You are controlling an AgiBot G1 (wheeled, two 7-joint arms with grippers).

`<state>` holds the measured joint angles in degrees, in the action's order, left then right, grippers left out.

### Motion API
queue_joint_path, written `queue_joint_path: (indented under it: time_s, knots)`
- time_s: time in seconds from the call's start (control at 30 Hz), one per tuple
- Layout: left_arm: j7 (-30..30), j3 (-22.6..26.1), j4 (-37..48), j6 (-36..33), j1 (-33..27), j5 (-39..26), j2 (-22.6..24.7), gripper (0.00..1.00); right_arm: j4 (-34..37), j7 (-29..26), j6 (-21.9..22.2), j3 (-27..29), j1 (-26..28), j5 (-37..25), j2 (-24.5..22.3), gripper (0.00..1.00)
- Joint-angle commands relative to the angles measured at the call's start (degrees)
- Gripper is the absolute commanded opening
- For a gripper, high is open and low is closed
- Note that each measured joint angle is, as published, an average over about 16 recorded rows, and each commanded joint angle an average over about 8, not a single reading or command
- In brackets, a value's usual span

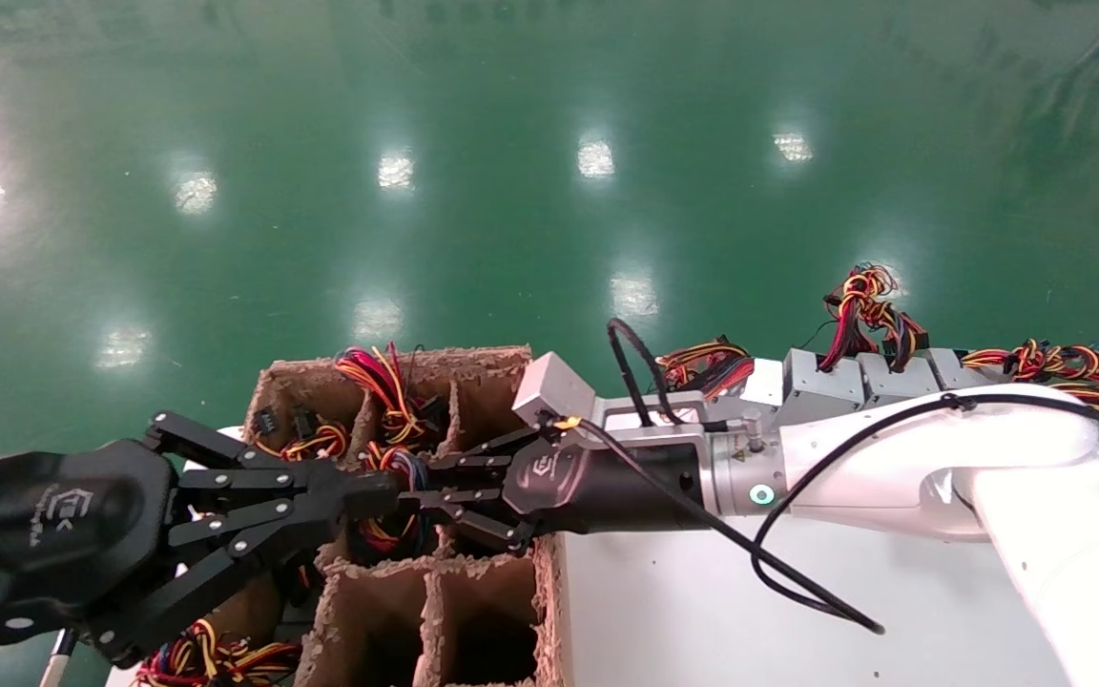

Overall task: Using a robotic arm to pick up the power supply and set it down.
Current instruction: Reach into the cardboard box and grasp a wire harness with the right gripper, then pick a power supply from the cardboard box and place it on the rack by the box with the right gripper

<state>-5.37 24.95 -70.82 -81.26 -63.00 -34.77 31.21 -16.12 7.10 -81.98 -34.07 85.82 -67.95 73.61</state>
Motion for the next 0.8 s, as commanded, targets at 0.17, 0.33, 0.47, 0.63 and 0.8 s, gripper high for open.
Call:
queue_joint_path:
  time_s: [0.17, 0.33, 0.47, 0.63, 0.8]
  knots:
    - [0.0, 0.0, 0.0, 0.0, 0.0, 0.0, 0.0, 0.0, 1.07, 0.18, -1.31, 0.91, 0.03, 1.46, -0.72, 0.0]
    - [0.0, 0.0, 0.0, 0.0, 0.0, 0.0, 0.0, 0.0, 1.78, -0.15, -2.61, 1.74, 0.19, 2.82, -1.23, 0.0]
    - [0.0, 0.0, 0.0, 0.0, 0.0, 0.0, 0.0, 0.0, 2.47, -1.13, -4.17, 2.82, 0.28, 4.61, -1.7, 0.0]
    - [0.0, 0.0, 0.0, 0.0, 0.0, 0.0, 0.0, 0.0, 3.12, -2.89, -6.42, 4.31, 0.53, 7.19, -2.35, 0.0]
    - [0.0, 0.0, 0.0, 0.0, 0.0, 0.0, 0.0, 0.0, 3.05, -4.73, -7.74, 5.57, 0.71, 9.62, -2.78, 0.0]
